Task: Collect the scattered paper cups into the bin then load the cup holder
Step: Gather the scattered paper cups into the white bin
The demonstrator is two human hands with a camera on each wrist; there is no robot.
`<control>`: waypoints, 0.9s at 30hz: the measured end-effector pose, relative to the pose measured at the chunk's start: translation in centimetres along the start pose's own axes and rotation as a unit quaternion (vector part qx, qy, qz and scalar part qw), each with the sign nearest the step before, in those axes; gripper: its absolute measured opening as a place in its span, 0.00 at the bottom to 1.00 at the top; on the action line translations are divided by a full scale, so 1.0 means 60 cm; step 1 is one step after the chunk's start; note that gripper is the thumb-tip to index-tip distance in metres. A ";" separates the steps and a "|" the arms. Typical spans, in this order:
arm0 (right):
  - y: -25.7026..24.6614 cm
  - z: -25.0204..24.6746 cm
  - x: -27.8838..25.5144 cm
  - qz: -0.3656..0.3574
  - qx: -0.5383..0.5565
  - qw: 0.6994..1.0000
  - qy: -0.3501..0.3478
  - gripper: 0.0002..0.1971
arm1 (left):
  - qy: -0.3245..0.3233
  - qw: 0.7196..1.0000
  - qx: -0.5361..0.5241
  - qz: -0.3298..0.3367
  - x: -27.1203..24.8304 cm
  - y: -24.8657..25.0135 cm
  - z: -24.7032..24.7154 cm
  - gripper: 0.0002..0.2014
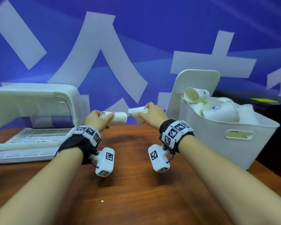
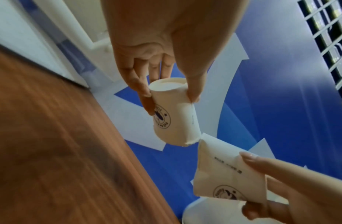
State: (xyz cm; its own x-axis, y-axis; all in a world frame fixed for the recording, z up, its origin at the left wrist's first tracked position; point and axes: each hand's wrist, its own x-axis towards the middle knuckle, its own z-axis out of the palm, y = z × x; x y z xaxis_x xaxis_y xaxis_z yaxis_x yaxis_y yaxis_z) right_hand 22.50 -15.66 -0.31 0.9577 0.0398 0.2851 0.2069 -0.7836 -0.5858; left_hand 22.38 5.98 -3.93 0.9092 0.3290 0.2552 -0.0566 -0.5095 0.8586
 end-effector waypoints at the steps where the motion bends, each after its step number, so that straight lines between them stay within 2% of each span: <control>1: 0.004 -0.006 -0.002 0.003 0.000 1.000 0.005 0.28 | 0.000 1.000 -0.029 -0.005 -0.005 0.004 0.007 0.25; 4: 0.018 -0.010 0.005 0.015 0.014 1.000 0.017 0.29 | -0.007 0.993 -0.113 -0.045 -0.003 0.007 0.032 0.25; 7: 0.025 0.003 0.045 0.033 0.055 0.997 0.044 0.30 | -0.003 0.980 -0.182 -0.084 0.038 -0.004 0.065 0.25; 12: 0.015 0.037 0.098 0.073 0.087 0.988 0.107 0.23 | -0.009 0.962 -0.249 -0.107 0.082 -0.013 0.098 0.22; 16: -0.010 0.029 0.100 0.107 0.099 0.981 0.127 0.23 | -0.045 0.946 -0.271 -0.171 0.085 0.008 0.098 0.32; 17: -0.019 0.020 0.098 0.113 0.096 0.980 0.132 0.24 | -0.051 0.943 -0.272 -0.183 0.086 0.022 0.094 0.31; 21: -0.069 -0.053 0.102 0.132 0.096 0.979 0.122 0.25 | -0.069 0.931 -0.288 -0.215 0.088 0.103 0.065 0.15; 22: -0.082 -0.080 0.105 0.134 0.101 0.978 0.126 0.25 | -0.077 0.922 -0.303 -0.229 0.089 0.133 0.058 0.13; 25: -0.109 -0.158 0.103 0.150 0.097 0.973 0.144 0.25 | -0.127 0.894 -0.341 -0.264 0.092 0.211 0.052 0.20; 27: -0.119 -0.213 0.093 0.183 0.094 0.967 0.150 0.25 | -0.170 0.888 -0.341 -0.256 0.080 0.273 0.051 0.12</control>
State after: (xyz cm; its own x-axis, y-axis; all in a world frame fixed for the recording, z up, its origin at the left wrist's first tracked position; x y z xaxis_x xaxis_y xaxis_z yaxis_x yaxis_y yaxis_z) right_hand 23.81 -17.74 15.16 0.8783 -0.4223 0.2243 -0.0741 -0.5836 -0.8086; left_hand 27.11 -3.23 10.01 0.9532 0.0615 -0.2961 0.2687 0.2766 0.9226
